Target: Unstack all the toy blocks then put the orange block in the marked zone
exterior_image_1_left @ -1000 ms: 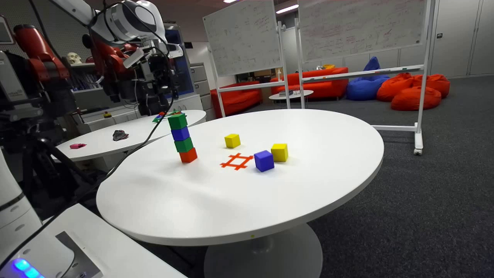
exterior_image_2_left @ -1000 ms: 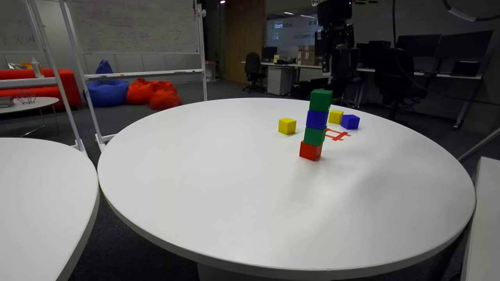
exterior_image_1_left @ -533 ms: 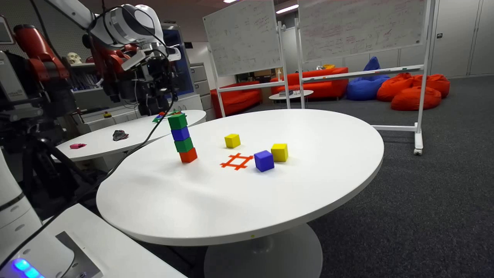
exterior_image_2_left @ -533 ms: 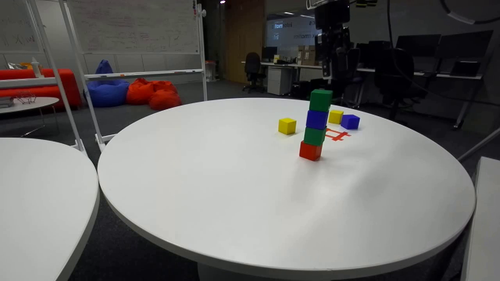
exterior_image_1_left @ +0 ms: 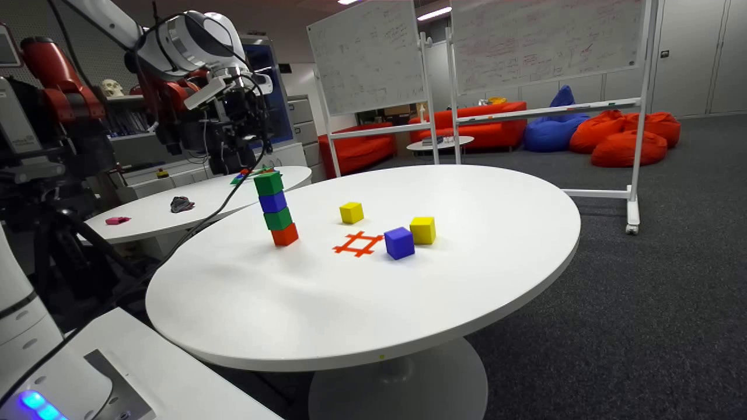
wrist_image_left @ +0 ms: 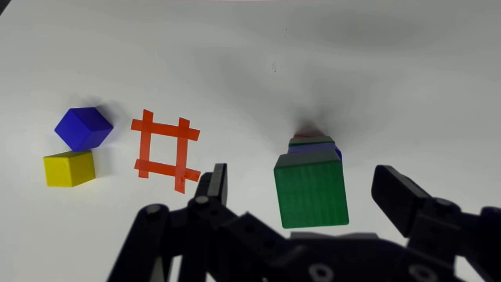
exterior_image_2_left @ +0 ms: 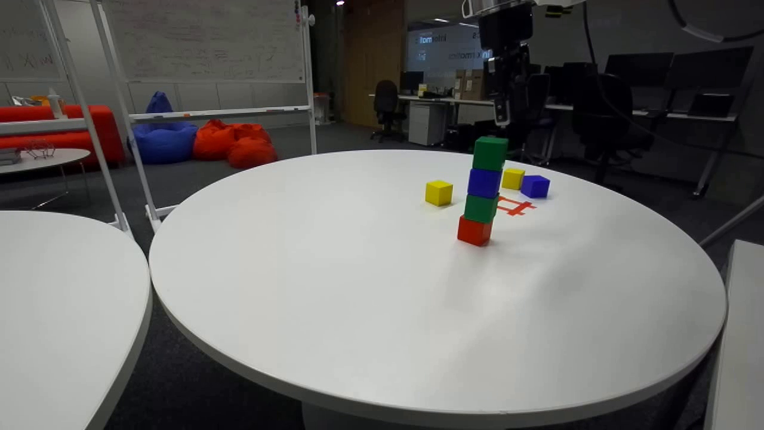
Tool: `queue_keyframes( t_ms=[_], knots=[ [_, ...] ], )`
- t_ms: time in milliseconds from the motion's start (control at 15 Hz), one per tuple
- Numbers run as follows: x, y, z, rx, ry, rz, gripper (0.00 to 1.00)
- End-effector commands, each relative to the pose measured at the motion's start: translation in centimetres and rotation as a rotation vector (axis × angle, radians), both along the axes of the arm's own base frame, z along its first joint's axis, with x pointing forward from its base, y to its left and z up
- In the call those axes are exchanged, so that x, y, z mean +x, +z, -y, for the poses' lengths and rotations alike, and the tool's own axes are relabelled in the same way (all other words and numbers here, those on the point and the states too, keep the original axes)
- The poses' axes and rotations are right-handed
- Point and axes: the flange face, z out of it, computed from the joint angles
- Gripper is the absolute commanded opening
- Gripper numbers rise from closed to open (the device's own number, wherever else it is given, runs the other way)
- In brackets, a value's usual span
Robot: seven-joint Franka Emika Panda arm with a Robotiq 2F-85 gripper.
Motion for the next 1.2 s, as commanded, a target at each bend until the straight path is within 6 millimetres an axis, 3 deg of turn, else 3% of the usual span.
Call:
queue_keyframes(
  t_ms=[0, 667, 1133],
  knots=[
    [0.0, 0.1, 0.0, 0.0, -0.001, -0.001, 1.0],
    [1.0, -0.4, -0.7, 0.048, 0.159, 0.127, 1.0],
    [1.2, -0.2, -0.9, 0.065, 0.136, 0.128, 1.0]
  ],
)
